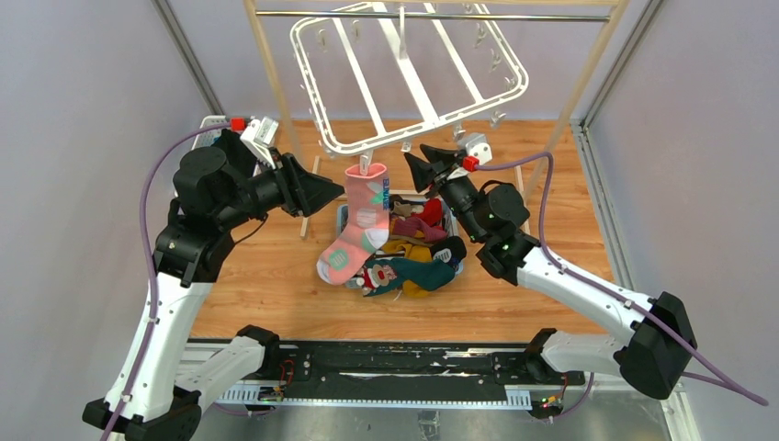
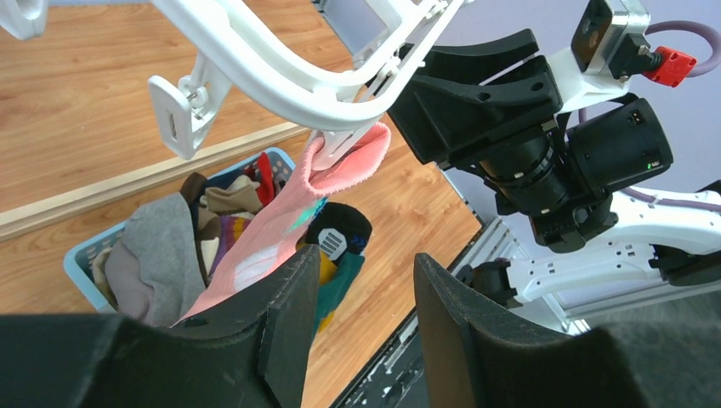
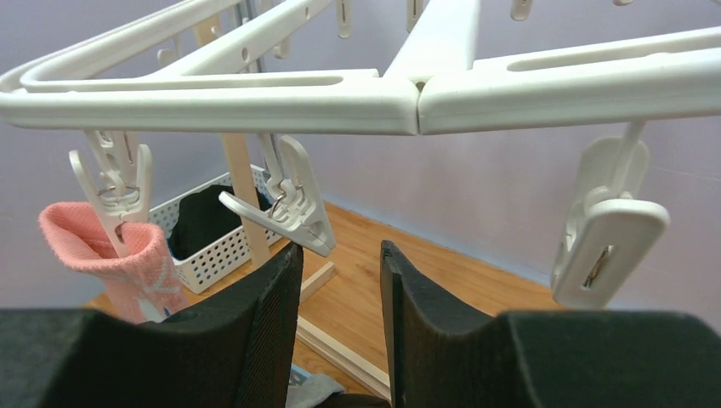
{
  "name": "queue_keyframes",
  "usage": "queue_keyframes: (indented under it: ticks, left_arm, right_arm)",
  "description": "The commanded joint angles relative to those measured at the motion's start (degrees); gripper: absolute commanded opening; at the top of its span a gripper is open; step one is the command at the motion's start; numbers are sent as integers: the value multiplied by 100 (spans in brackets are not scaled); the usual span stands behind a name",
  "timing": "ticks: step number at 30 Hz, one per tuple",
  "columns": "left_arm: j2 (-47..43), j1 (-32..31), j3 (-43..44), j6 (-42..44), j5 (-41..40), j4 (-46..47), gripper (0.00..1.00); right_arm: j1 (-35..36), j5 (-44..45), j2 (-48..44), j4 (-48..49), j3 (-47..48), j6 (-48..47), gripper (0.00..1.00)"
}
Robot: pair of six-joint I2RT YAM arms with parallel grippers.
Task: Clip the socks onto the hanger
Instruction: Open the clamp at the hanger.
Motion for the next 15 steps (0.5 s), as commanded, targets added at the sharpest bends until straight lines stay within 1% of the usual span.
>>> queue_keyframes:
  ticks: [1, 4, 9, 15]
  left_arm:
    - [0, -8, 178, -21, 68, 44, 49]
    - [-2, -8, 191, 1, 65, 12, 49]
    - [17, -7, 191, 15, 49, 2, 49]
    - [21, -7, 180, 21, 40, 19, 49]
  right_arm:
    - [-67, -244, 112, 248, 260, 264, 38]
    - [-58, -304, 191, 344, 265, 307, 42]
    - [-29, -356, 301, 473, 294, 350, 45]
    - [236, -204, 418, 647, 357, -38, 46]
